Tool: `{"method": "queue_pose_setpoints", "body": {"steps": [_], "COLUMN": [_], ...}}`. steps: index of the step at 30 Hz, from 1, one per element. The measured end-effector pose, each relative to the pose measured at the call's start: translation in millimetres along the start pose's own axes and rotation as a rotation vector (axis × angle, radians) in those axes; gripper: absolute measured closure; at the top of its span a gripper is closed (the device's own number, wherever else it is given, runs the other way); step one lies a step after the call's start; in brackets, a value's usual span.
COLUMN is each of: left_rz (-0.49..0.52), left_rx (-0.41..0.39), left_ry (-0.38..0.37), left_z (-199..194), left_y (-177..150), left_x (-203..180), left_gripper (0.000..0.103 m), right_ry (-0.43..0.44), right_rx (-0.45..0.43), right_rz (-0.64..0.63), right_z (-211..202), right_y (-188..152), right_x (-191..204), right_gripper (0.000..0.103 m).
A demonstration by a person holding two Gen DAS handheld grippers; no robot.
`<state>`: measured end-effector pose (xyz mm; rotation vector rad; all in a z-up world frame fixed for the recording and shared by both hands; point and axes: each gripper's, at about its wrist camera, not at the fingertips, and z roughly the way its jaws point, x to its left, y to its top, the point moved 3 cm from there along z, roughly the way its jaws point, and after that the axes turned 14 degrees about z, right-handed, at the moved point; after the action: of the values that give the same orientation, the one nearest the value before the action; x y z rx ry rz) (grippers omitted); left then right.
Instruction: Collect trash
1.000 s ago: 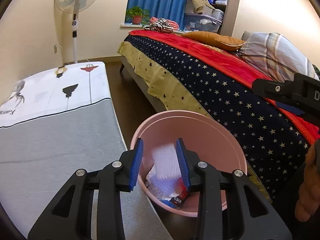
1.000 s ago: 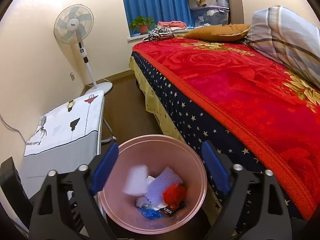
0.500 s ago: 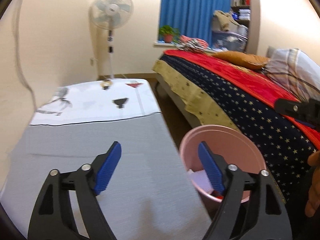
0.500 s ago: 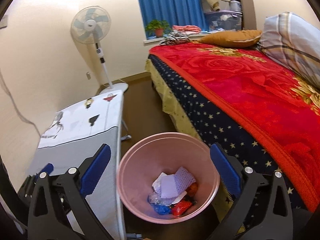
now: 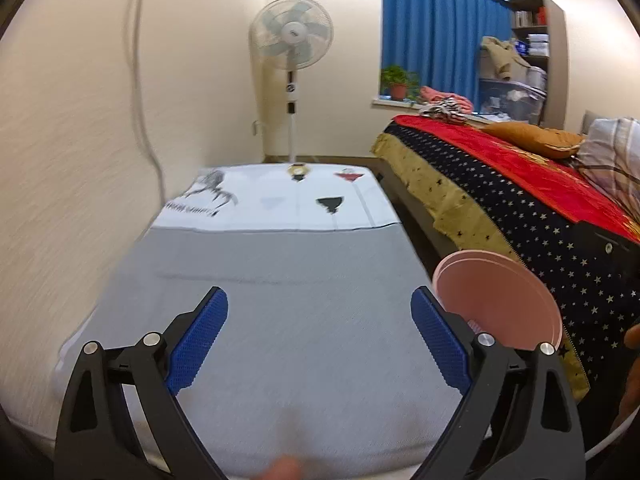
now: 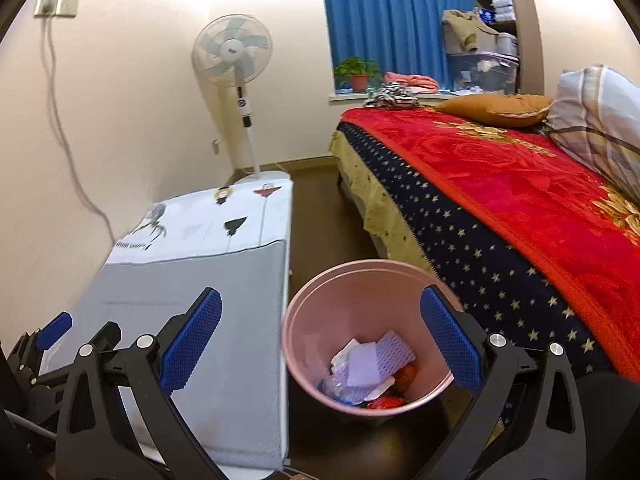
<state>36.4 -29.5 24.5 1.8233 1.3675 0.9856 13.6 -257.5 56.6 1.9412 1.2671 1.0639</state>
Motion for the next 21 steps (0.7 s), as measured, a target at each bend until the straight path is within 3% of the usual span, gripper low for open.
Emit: {"method": "queue_pose_setpoints", "body": {"steps": [12,21], "left_rz": [-0.085,-0.102], "left_rx": [-0.002,0.003], "left_ry": [0.075,0.092], "left_z": [-51,-45], "left_y": [-28,-36], "left_x": [30,36], "left_gripper": [0.008,0.008], "right_ry": [0.036,0.010], "right_rx": [0.008,-0.003], "right_rz": [-0.106,-0.125], "right_z": [-21,-18], "right_y": [-42,-48], "right_x": [34,45], "right_gripper": [0.005,0.005]}}
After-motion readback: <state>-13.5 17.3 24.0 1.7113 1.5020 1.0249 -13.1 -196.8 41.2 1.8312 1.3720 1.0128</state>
